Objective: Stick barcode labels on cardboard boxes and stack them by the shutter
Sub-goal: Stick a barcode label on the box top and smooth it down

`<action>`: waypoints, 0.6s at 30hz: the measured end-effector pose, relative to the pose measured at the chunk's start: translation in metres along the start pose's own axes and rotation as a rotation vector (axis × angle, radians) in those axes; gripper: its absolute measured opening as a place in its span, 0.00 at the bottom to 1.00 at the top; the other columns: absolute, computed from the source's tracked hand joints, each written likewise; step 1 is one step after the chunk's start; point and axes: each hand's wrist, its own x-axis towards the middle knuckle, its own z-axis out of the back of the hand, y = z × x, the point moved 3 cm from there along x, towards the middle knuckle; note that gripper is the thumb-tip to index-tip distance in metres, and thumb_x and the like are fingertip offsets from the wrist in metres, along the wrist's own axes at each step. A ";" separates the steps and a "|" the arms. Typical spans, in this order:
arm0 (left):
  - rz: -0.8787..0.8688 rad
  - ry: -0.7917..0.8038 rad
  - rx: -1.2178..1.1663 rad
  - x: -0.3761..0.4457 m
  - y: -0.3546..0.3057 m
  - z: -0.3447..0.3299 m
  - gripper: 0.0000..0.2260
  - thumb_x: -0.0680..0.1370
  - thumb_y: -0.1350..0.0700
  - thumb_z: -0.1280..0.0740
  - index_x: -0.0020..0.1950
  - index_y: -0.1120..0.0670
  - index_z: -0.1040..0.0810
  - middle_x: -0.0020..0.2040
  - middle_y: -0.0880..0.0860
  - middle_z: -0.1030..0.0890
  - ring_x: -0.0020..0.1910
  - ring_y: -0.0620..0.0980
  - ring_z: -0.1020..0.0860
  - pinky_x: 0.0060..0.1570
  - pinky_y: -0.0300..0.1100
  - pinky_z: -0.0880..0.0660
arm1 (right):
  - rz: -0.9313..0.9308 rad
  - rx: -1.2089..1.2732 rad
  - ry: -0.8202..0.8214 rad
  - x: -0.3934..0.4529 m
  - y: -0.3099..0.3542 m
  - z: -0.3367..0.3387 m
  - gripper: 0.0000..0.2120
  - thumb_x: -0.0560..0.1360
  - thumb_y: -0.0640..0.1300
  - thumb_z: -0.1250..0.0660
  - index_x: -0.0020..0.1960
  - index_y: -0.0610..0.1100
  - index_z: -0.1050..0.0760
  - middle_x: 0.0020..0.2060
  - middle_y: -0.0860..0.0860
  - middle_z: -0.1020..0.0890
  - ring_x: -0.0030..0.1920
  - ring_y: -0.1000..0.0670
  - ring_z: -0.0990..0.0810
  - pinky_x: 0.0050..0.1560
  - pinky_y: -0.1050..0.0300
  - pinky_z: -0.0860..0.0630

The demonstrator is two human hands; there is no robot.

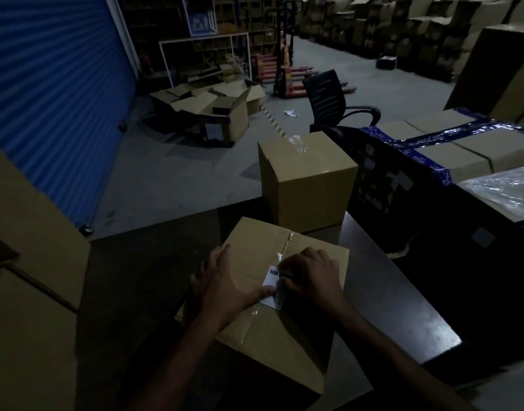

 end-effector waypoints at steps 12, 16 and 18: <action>0.008 0.009 -0.018 -0.003 -0.003 0.005 0.60 0.57 0.19 0.34 0.81 0.47 0.52 0.81 0.49 0.49 0.78 0.52 0.46 0.75 0.58 0.46 | -0.140 0.114 -0.126 -0.015 -0.003 0.006 0.07 0.72 0.55 0.30 0.49 0.55 0.21 0.46 0.59 0.30 0.53 0.54 0.33 0.49 0.57 0.40; 0.013 0.009 -0.042 -0.004 -0.004 0.006 0.60 0.57 0.20 0.33 0.81 0.47 0.51 0.81 0.48 0.49 0.78 0.52 0.46 0.76 0.57 0.47 | -0.294 0.088 -0.237 -0.054 -0.002 0.004 0.10 0.73 0.54 0.31 0.54 0.57 0.24 0.53 0.58 0.29 0.58 0.55 0.36 0.61 0.51 0.41; 0.030 0.007 -0.065 -0.004 -0.004 0.005 0.60 0.57 0.21 0.31 0.81 0.46 0.52 0.81 0.48 0.49 0.78 0.53 0.46 0.76 0.57 0.47 | -0.271 0.119 -0.241 -0.067 0.004 0.001 0.13 0.73 0.53 0.31 0.57 0.57 0.25 0.55 0.57 0.30 0.59 0.56 0.39 0.63 0.50 0.41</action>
